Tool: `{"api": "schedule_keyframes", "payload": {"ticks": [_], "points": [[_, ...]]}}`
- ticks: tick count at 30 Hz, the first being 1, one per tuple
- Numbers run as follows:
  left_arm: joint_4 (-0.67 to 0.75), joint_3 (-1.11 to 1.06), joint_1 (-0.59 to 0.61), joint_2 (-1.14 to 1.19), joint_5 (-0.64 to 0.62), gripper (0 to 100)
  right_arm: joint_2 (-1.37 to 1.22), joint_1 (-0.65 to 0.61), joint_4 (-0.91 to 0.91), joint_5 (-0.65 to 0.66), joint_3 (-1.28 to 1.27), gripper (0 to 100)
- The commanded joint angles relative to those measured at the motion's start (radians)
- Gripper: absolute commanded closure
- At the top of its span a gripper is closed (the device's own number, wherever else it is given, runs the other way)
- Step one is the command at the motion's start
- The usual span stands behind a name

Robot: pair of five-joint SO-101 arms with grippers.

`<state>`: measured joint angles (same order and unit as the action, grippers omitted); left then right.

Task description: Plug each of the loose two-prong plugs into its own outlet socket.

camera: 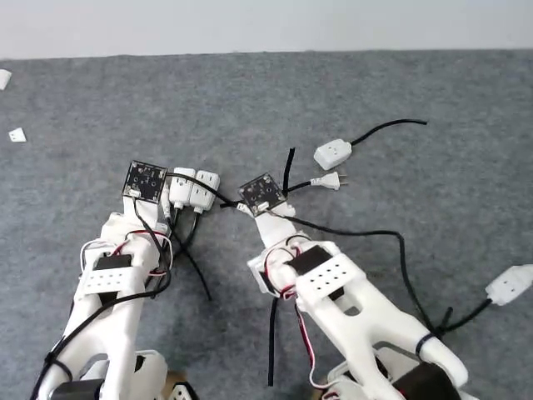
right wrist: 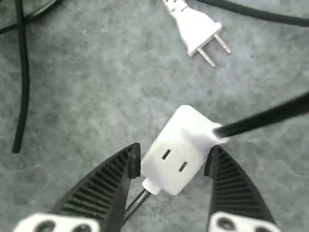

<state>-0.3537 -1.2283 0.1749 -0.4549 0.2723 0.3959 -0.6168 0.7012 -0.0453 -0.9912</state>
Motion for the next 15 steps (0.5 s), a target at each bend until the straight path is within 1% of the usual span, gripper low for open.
{"api": "schedule_keyframes", "payload": {"ticks": [1, 5, 10, 12, 15], "points": [[0.034, 0.012, 0.008, -0.031, -0.008, 98, -0.028, -0.016, -0.004, -0.02, 0.057, 77.9], [0.034, 0.012, 0.008, -0.031, -0.008, 98, -0.177, -0.008, 0.012, -0.018, 0.15, 78.0], [0.034, 0.012, 0.008, -0.031, -0.008, 98, -0.346, 0.027, 0.131, -0.014, 0.319, 78.4], [0.034, 0.012, 0.008, -0.031, -0.008, 98, -0.384, 0.033, 0.157, -0.014, 0.356, 80.9], [0.034, 0.012, 0.008, -0.031, -0.008, 98, -0.398, 0.036, 0.163, -0.011, 0.371, 88.7]]}}
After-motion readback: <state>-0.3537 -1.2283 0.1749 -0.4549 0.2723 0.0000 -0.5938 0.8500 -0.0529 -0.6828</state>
